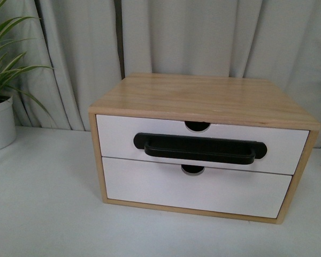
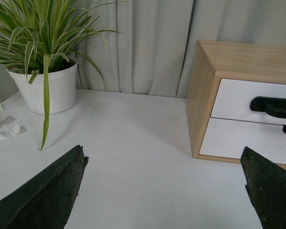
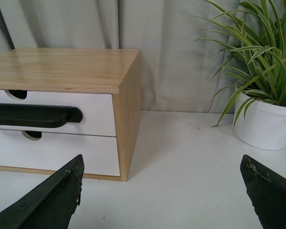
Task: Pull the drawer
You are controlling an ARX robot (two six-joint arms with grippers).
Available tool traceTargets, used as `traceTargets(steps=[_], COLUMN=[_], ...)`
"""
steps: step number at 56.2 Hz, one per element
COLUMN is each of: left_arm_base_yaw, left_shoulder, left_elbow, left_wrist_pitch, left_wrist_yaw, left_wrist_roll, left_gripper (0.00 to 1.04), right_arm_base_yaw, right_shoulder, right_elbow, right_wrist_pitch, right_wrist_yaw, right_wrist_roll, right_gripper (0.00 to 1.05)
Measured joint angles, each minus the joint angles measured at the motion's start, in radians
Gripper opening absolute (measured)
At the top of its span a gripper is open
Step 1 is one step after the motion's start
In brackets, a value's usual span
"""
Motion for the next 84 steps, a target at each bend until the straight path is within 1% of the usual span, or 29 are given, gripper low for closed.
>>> traceTargets(steps=[84], left_arm_base_yaw=[0.0], left_shoulder=[0.0], left_elbow=[0.0], left_wrist_pitch=[0.0], left_wrist_yaw=[0.0], left_wrist_roll=[0.0], left_gripper=[0.99], right_arm_base_yaw=[0.0], right_shoulder=[0.0], right_elbow=[0.0], right_wrist_pitch=[0.0], right_wrist_yaw=[0.0], right_wrist_roll=[0.0], right_gripper=[0.96])
